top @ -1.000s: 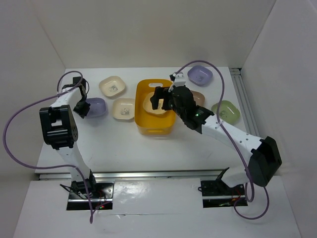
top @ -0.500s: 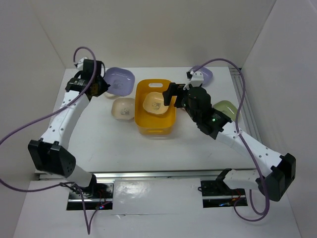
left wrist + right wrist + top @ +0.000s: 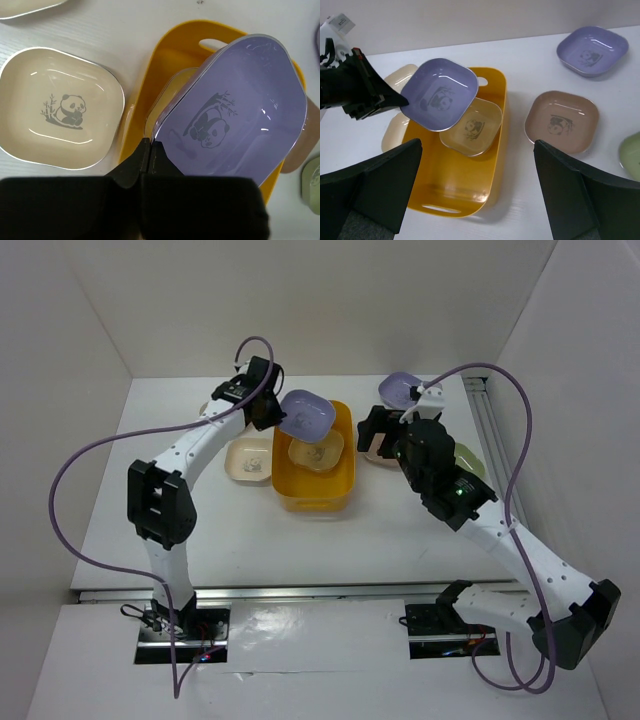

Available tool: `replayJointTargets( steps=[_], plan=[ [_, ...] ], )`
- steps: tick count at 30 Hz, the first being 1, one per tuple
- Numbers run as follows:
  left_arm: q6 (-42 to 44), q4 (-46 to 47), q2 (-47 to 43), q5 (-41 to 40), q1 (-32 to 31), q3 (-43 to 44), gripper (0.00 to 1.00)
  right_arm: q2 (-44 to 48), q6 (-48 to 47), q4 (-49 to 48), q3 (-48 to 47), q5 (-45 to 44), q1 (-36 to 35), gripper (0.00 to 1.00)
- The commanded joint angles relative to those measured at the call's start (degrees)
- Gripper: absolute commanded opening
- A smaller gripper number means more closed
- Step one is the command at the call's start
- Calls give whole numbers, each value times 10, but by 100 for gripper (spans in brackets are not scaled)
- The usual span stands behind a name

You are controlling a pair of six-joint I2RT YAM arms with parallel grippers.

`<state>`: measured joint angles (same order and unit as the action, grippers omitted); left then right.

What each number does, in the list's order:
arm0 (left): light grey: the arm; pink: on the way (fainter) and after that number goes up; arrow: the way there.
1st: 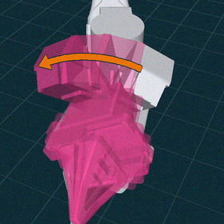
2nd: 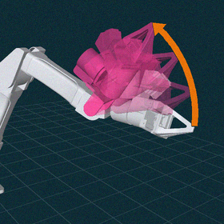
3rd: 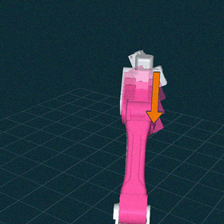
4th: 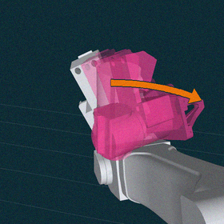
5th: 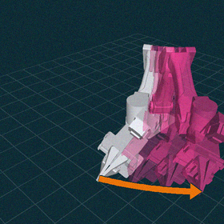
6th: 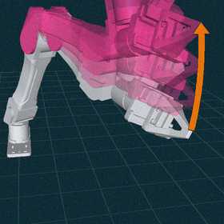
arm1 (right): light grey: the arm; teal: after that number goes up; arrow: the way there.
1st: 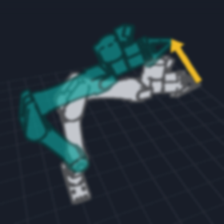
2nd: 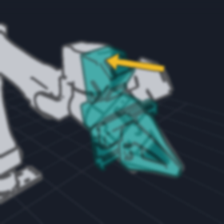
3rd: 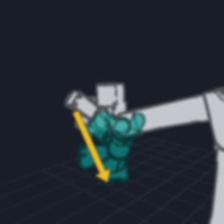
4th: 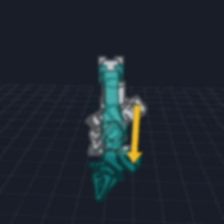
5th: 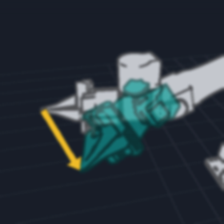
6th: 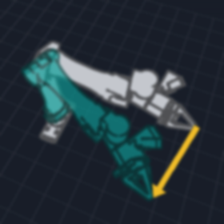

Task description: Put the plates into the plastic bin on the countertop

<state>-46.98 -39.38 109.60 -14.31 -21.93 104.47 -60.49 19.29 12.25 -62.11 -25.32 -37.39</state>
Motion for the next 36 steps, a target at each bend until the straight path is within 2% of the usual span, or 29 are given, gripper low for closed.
replayJointTargets(
  steps=[1, 10, 23, 28, 29, 32, 33, 36],
  plan=[
    [-34, -2, 7, -24, -13, 36, 0, 15, -13, 16, 10, -10, 14, 100],
    [-82, -22, 13, -41, -29, 36, 0, 15, -13, 16, 15, 19, 31, 100],
    [-100, -27, 61, -23, -40, 36, 0, 15, -7, 11, 21, 30, 42, 100],
    [-100, -27, 68, -17, -40, 41, 33, 15, -7, 6, 26, 35, 47, 100],
    [-100, -20, 68, -9, -40, 41, 48, 15, -7, 6, 26, 35, 47, 100],
    [-82, 2, 40, 28, -40, 20, 66, 10, -7, 6, 26, 35, 52, 100],
    [-82, 22, 27, 33, -45, 11, 75, 10, -7, 6, 26, 41, 52, 100],
    [-69, 30, -29, 24, -45, -5, 81, 5, -2, 0, 31, 47, 57, 100]
  ],
)
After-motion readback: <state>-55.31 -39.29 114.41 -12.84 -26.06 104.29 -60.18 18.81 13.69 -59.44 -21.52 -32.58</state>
